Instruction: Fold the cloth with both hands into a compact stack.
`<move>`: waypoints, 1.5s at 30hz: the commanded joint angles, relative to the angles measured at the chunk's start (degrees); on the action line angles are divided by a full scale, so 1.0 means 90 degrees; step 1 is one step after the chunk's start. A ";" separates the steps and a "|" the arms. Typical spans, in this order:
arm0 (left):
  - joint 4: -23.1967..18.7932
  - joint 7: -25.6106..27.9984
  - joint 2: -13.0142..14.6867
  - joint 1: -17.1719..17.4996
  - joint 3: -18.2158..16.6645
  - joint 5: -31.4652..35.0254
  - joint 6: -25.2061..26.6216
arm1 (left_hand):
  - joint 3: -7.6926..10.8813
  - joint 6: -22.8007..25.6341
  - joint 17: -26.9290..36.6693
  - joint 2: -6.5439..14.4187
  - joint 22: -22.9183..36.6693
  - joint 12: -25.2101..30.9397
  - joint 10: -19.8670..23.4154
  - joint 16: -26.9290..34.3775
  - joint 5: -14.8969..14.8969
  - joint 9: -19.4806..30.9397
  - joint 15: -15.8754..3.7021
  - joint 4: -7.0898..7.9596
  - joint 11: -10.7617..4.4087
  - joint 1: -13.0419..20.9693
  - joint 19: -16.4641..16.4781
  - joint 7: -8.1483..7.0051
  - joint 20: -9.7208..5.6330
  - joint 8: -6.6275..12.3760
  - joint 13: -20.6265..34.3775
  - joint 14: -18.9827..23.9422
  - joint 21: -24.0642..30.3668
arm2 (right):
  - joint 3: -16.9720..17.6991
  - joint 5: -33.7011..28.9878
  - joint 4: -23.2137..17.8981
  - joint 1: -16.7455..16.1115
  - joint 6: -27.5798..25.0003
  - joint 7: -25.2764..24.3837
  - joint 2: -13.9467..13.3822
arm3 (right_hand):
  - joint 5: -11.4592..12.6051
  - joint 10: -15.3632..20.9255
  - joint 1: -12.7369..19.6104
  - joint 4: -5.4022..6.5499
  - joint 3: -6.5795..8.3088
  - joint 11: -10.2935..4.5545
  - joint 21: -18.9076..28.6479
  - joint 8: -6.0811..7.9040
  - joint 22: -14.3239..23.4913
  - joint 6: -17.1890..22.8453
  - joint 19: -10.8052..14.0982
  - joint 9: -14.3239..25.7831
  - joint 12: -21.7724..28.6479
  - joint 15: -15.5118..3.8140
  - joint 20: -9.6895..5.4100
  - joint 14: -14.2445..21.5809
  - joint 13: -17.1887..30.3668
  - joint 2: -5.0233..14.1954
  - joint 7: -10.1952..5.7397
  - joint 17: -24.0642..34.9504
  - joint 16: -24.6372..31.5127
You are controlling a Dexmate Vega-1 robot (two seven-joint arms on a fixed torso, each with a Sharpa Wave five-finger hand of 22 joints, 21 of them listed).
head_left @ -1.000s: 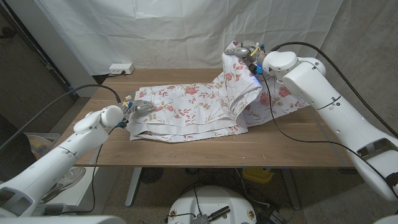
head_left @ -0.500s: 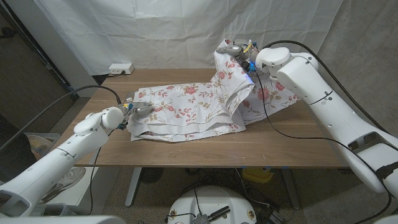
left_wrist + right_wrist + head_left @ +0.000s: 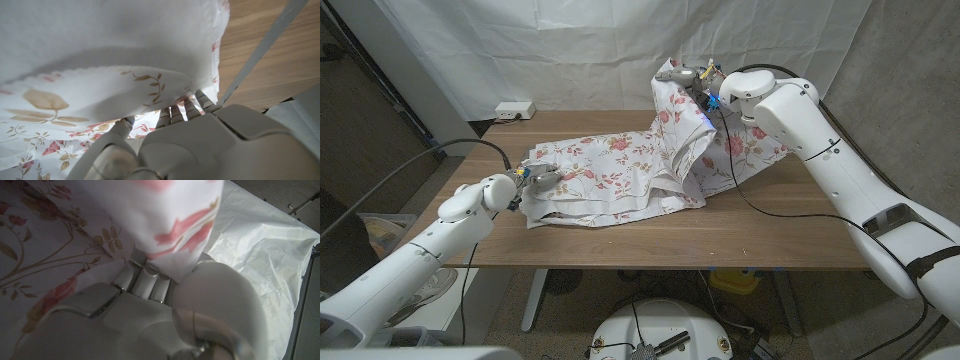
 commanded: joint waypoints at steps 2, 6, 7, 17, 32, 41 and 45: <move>-0.0029 -0.0056 0.0088 0.0130 -0.0114 -0.0029 -0.0046 | -0.0032 0.0054 0.0009 0.0602 0.0011 0.0041 0.0009 0.0049 0.0021 0.0012 -0.0025 -0.0013 -0.0031 -0.0011 -0.0026 0.0020 -0.0047 0.0076 0.0004 0.0003 -0.0002 | 0.0001 -0.0120 -0.0038 0.0159 -0.0057 -0.0443 0.0218 | 0.0034 0.0050 0.0069 -0.0047 0.0022 -0.0010 0.0066 -0.0013 -0.0035 0.0219 0.0028 0.0030 0.0002 -0.0020 -0.0595 0.0058 0.0027 -0.0006 0.0235 -0.0023 -0.0046; -0.0064 -0.0065 0.0111 0.0158 -0.0133 -0.0026 -0.0059 | -0.0036 0.0072 0.0009 0.0607 0.0012 0.0060 0.0045 0.0059 0.0023 0.0011 -0.0029 -0.0011 -0.0038 -0.0011 -0.0024 0.0015 -0.0045 0.0089 0.0004 0.0016 -0.0003 | 0.0002 -0.0134 0.0040 0.0209 -0.0065 -0.0539 0.0335 | 0.0034 0.0079 0.0074 -0.0042 0.0015 -0.0016 0.0117 -0.0027 -0.0099 0.0239 0.0027 0.0028 -0.0016 -0.0022 -0.0598 0.0081 -0.0018 -0.0010 0.0243 -0.0045 -0.0083; -0.0075 -0.0064 0.0113 0.0167 -0.0137 -0.0025 -0.0058 | -0.0037 0.0073 0.0009 0.0608 0.0012 0.0065 0.0053 0.0062 0.0023 0.0011 -0.0032 -0.0011 -0.0037 -0.0011 -0.0021 0.0015 -0.0047 0.0091 0.0003 0.0020 -0.0002 | 0.0009 -0.0121 0.0061 0.0221 -0.0069 -0.0549 0.0368 | 0.0034 0.0060 0.0074 -0.0039 0.0014 -0.0007 0.0124 -0.0033 -0.0113 0.0239 0.0013 0.0027 -0.0006 -0.0019 -0.0600 0.0102 0.0011 -0.0009 0.0235 -0.0022 -0.0069; -0.0119 -0.0063 0.0116 0.0223 -0.0184 -0.0061 -0.0082 | -0.0045 0.0096 0.0008 0.0615 0.0014 0.0077 0.0066 0.0074 0.0027 0.0009 -0.0043 -0.0008 -0.0049 -0.0012 -0.0009 0.0008 -0.0079 0.0107 0.0003 0.0037 -0.0001 | 0.0112 0.0017 0.0248 0.0355 -0.0043 -0.0683 0.0713 | 0.0038 0.0077 0.0111 -0.0048 0.0009 0.0002 0.0260 -0.0072 -0.0284 0.0260 0.0010 0.0049 -0.0017 -0.0025 -0.0615 0.0152 -0.0011 -0.0016 0.0254 -0.0077 -0.0175; -0.0107 -0.0112 0.0161 0.0202 -0.0219 -0.0118 -0.0203 | -0.0057 0.0091 0.0007 0.0621 0.0015 0.0088 0.0072 0.0079 0.0030 0.0008 -0.0053 -0.0006 -0.0048 -0.0014 -0.0017 -0.0009 -0.0084 0.0111 0.0002 0.0036 -0.0010 | -0.0032 0.0046 0.0209 0.0442 0.0388 -0.0628 0.0956 | 0.0038 0.0086 0.0118 -0.0034 -0.0004 -0.0032 0.0380 -0.0114 -0.0428 0.0284 -0.0003 0.0065 -0.0038 -0.0022 -0.0624 0.0175 -0.0041 -0.0024 0.0228 -0.0117 -0.0290; -0.0079 -0.0125 0.0154 0.0171 -0.0205 -0.0122 -0.0220 | -0.0063 0.0089 0.0006 0.0624 0.0016 0.0091 0.0067 0.0081 0.0032 0.0007 -0.0054 -0.0005 -0.0055 -0.0014 -0.0013 -0.0016 -0.0094 0.0113 0.0002 0.0035 -0.0011 | -0.0122 0.0109 0.0258 0.0477 0.0538 -0.0631 0.1145 | 0.0040 0.0083 0.0137 -0.0037 -0.0015 -0.0034 0.0456 -0.0149 -0.0500 0.0300 -0.0018 0.0079 -0.0044 -0.0022 -0.0643 0.0236 -0.0037 -0.0026 0.0241 -0.0154 -0.0362; -0.0064 -0.0126 0.0150 0.0163 -0.0204 -0.0130 -0.0229 | -0.0067 0.0088 0.0006 0.0626 0.0017 0.0093 0.0067 0.0083 0.0032 0.0007 -0.0056 -0.0004 -0.0050 -0.0015 -0.0011 -0.0014 -0.0094 0.0115 0.0002 0.0036 -0.0012 | -0.0237 0.0103 0.0297 0.0442 0.0610 -0.0628 0.1221 | 0.0038 0.0073 0.0141 -0.0035 -0.0025 -0.0027 0.0489 -0.0170 -0.0522 0.0298 -0.0009 0.0086 -0.0047 -0.0023 -0.0651 0.0229 -0.0029 -0.0032 0.0245 -0.0221 -0.0438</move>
